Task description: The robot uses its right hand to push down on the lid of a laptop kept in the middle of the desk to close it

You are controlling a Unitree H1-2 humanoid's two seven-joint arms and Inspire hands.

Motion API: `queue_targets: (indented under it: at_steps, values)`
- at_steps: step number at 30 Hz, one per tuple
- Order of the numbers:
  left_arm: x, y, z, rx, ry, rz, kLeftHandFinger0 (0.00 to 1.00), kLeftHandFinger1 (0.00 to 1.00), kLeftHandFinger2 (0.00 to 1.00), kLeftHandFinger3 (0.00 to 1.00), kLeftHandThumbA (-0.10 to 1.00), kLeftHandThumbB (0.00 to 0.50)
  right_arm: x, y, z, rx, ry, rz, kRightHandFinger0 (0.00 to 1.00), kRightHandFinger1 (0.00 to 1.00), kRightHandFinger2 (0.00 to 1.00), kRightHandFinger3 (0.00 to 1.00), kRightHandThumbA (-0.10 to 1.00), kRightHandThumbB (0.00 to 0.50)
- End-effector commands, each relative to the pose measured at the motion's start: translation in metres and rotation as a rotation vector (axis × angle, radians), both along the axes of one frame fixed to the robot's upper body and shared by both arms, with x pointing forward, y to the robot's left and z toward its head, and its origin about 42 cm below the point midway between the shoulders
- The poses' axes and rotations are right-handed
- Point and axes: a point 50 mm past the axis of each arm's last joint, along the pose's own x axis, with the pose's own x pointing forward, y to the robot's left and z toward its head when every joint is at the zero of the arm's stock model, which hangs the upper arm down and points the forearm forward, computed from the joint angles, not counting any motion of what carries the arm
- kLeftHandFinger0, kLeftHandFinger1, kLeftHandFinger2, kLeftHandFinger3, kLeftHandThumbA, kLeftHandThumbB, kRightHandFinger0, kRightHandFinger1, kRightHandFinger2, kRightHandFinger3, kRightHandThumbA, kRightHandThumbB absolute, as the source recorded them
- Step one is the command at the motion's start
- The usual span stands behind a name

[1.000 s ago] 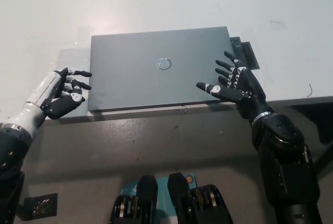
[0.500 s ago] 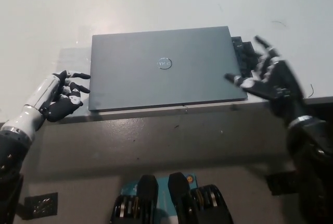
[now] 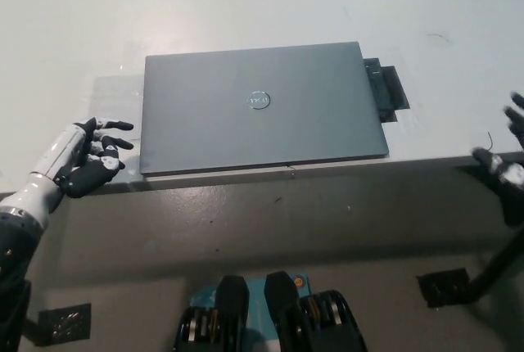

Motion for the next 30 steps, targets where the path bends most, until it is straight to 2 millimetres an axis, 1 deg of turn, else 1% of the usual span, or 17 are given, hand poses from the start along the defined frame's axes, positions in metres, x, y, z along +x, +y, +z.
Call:
queue_targets:
  at_steps: [1, 3, 5, 6, 7, 8, 12, 13, 14, 15, 16, 17, 18, 21, 22, 26, 30]
  values:
    - [0.0, 0.002, 0.016, 0.007, -0.066, 0.018, 0.37, 0.44, 0.58, 0.68, -0.07, 0.003, -0.015, -0.013, -0.009, 0.083, 0.022, -0.058, 1.0, 0.93, 0.9, 1.0, 1.0, 0.221]
    - [-0.001, 0.002, 0.016, 0.002, -0.066, 0.023, 0.37, 0.44, 0.58, 0.67, -0.09, 0.004, -0.019, -0.016, -0.024, 0.102, 0.063, -0.077, 1.0, 0.92, 0.9, 1.0, 1.0, 0.222]
    - [-0.001, 0.002, 0.015, -0.007, -0.058, 0.03, 0.38, 0.46, 0.6, 0.68, -0.08, 0.0, -0.021, -0.017, -0.033, 0.1, 0.088, -0.09, 1.0, 0.91, 0.89, 1.0, 1.0, 0.262]
    - [-0.001, 0.001, 0.014, -0.008, -0.061, 0.033, 0.38, 0.46, 0.6, 0.68, -0.1, 0.0, -0.024, -0.021, -0.048, 0.092, 0.108, -0.096, 1.0, 0.92, 0.89, 1.0, 1.0, 0.304]
    - [-0.002, 0.002, 0.013, -0.008, -0.066, 0.031, 0.37, 0.44, 0.58, 0.67, -0.1, 0.001, -0.025, -0.021, -0.053, 0.09, 0.113, -0.1, 1.0, 0.93, 0.9, 1.0, 1.0, 0.305]
    - [-0.002, 0.002, 0.012, -0.016, -0.068, 0.032, 0.37, 0.45, 0.58, 0.67, -0.1, 0.002, -0.025, -0.022, -0.057, 0.087, 0.117, -0.107, 1.0, 0.93, 0.91, 1.0, 1.0, 0.293]
    - [-0.003, 0.003, 0.01, -0.017, -0.068, 0.037, 0.38, 0.46, 0.59, 0.67, -0.1, 0.0, -0.027, -0.025, -0.069, 0.089, 0.136, -0.128, 0.98, 0.9, 0.87, 1.0, 1.0, 0.274]
    - [-0.003, 0.002, 0.01, -0.016, -0.07, 0.036, 0.38, 0.46, 0.59, 0.67, -0.1, 0.0, -0.027, -0.026, -0.071, 0.087, 0.139, -0.131, 0.98, 0.9, 0.87, 1.0, 1.0, 0.275]
    - [-0.003, 0.003, 0.009, -0.016, -0.073, 0.036, 0.37, 0.45, 0.58, 0.66, -0.1, 0.0, -0.028, -0.027, -0.073, 0.07, 0.141, -0.132, 1.0, 0.9, 0.87, 1.0, 1.0, 0.256]
    - [-0.004, 0.003, 0.008, -0.016, -0.072, 0.035, 0.38, 0.46, 0.58, 0.67, -0.1, 0.0, -0.027, -0.027, -0.075, 0.057, 0.145, -0.13, 1.0, 0.91, 0.87, 1.0, 1.0, 0.253]
    - [-0.005, 0.003, 0.007, -0.02, -0.068, 0.039, 0.38, 0.46, 0.58, 0.67, -0.1, 0.0, -0.027, -0.027, -0.076, 0.048, 0.146, -0.125, 1.0, 0.91, 0.88, 1.0, 1.0, 0.268]
    - [-0.006, 0.003, 0.005, -0.025, -0.064, 0.045, 0.37, 0.45, 0.58, 0.67, -0.09, 0.008, -0.027, -0.027, -0.078, 0.041, 0.149, -0.118, 1.0, 0.94, 0.91, 1.0, 1.0, 0.265]
    - [-0.007, 0.003, 0.004, -0.033, -0.063, 0.054, 0.36, 0.44, 0.57, 0.66, -0.09, 0.009, -0.027, -0.028, -0.082, 0.043, 0.156, -0.11, 1.0, 0.95, 0.92, 1.0, 1.0, 0.265]
    - [-0.008, 0.003, 0.003, -0.041, -0.061, 0.061, 0.35, 0.42, 0.55, 0.66, -0.09, 0.011, -0.025, -0.028, -0.08, 0.04, 0.156, -0.114, 1.0, 0.93, 0.91, 1.0, 1.0, 0.253]
    - [-0.008, 0.003, 0.003, -0.032, -0.062, 0.057, 0.34, 0.42, 0.55, 0.66, -0.09, 0.004, -0.025, -0.029, -0.078, 0.037, 0.158, -0.118, 1.0, 0.94, 0.91, 1.0, 1.0, 0.258]
    - [-0.011, 0.002, 0.002, -0.037, -0.054, 0.055, 0.39, 0.47, 0.61, 0.73, -0.07, 0.0, -0.024, -0.031, -0.076, 0.04, 0.159, -0.128, 1.0, 0.93, 0.9, 1.0, 1.0, 0.25]
    - [-0.01, 0.002, 0.001, -0.044, -0.064, 0.053, 0.38, 0.46, 0.6, 0.73, -0.08, 0.001, -0.023, -0.032, -0.073, 0.033, 0.151, -0.122, 1.0, 0.93, 0.89, 1.0, 1.0, 0.255]
